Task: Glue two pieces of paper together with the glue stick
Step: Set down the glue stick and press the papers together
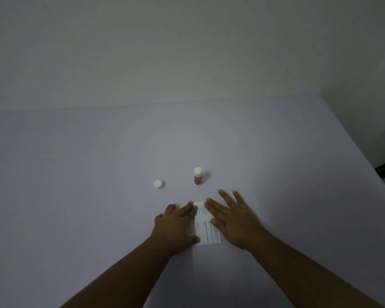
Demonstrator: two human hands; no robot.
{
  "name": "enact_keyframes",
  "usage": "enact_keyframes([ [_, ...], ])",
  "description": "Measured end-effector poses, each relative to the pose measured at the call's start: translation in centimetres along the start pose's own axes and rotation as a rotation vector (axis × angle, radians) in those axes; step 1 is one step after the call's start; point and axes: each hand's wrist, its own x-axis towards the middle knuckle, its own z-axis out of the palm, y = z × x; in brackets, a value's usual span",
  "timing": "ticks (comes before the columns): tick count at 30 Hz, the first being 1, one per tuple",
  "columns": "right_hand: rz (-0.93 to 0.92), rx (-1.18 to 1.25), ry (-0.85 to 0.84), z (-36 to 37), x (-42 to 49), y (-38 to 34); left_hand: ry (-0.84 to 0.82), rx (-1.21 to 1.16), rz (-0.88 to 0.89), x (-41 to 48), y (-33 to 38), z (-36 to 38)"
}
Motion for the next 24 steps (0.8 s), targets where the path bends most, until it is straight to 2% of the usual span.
enact_keyframes([
  [3, -0.030, 0.014, -0.009, 0.4, -1.1, -0.7, 0.001, -0.003, 0.002, 0.0, -0.2, 0.1],
  [7, -0.221, 0.001, -0.016, 2.2, -6.3, -1.6, -0.006, 0.009, -0.014, 0.3, -0.2, 0.2],
  [9, -0.203, -0.034, -0.041, 1.8, -5.5, -0.6, -0.008, 0.008, -0.016, 0.3, -0.1, 0.2],
  [13, 0.005, 0.007, -0.005, -0.1, -0.4, -0.1, 0.000, 0.008, -0.010, 0.1, -0.1, 0.2],
  [16, -0.025, -0.014, -0.011, 0.1, -0.9, -1.7, 0.003, 0.005, -0.002, 0.0, -0.2, -0.1],
  [20, -0.197, 0.025, 0.004, 2.0, -5.6, -2.8, 0.002, 0.017, 0.001, 0.0, 0.0, -0.2],
  [24, -0.028, 0.039, -0.003, 1.2, -2.9, -0.7, -0.016, 0.013, -0.004, 0.0, 0.2, -0.2],
])
